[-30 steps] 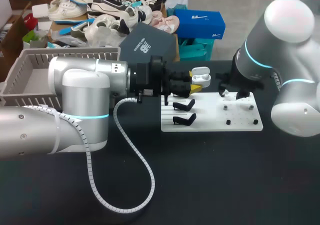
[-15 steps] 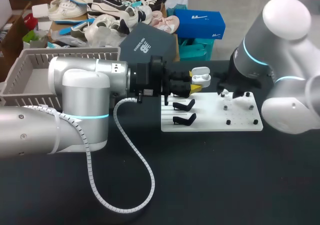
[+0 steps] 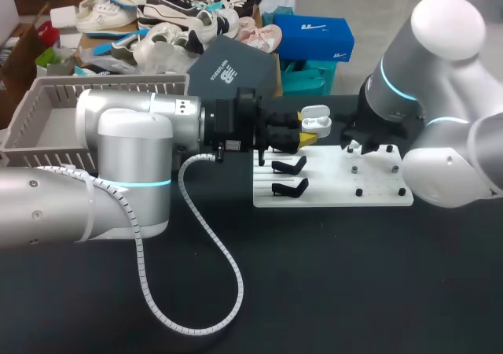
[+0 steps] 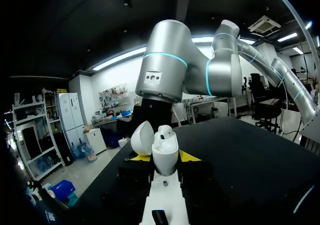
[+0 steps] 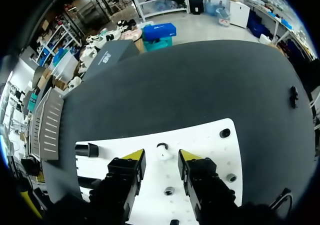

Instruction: Pick up each earbud case from the left stands, insert the matching earbuds, close the lid, and place the case in the box.

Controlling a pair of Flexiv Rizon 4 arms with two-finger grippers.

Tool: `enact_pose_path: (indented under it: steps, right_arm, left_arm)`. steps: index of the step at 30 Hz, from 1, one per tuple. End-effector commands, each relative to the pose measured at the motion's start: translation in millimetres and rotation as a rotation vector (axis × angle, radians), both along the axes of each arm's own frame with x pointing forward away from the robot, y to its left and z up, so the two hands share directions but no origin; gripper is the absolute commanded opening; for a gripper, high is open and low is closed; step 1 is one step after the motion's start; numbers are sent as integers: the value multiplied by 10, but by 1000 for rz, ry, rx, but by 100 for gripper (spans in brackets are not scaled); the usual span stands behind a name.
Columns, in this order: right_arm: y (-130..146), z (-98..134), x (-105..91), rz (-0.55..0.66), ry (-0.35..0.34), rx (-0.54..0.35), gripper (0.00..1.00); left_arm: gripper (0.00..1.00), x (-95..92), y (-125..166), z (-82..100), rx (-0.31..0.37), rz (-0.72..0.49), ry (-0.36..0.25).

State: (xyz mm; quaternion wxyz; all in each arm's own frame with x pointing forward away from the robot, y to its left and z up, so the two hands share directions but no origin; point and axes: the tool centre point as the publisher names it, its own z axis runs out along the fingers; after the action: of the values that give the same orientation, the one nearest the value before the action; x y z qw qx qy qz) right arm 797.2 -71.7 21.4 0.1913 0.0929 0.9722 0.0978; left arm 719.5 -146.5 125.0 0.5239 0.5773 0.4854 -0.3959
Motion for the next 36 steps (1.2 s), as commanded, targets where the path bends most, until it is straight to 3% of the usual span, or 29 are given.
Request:
enact_pose_path:
  steps: [1,16,36]
  right_arm:
    - [12,-2,13,-2,1,0,39]
    - [14,-1,-6,-19,6,5,29]
    - [-13,3,-30,-38,12,15,24]
  left_arm:
    - [0,-4,1,-4,-2,2,-1]
    - [0,-4,1,-4,-2,2,-1]
    - [0,-4,1,-4,-2,2,-1]
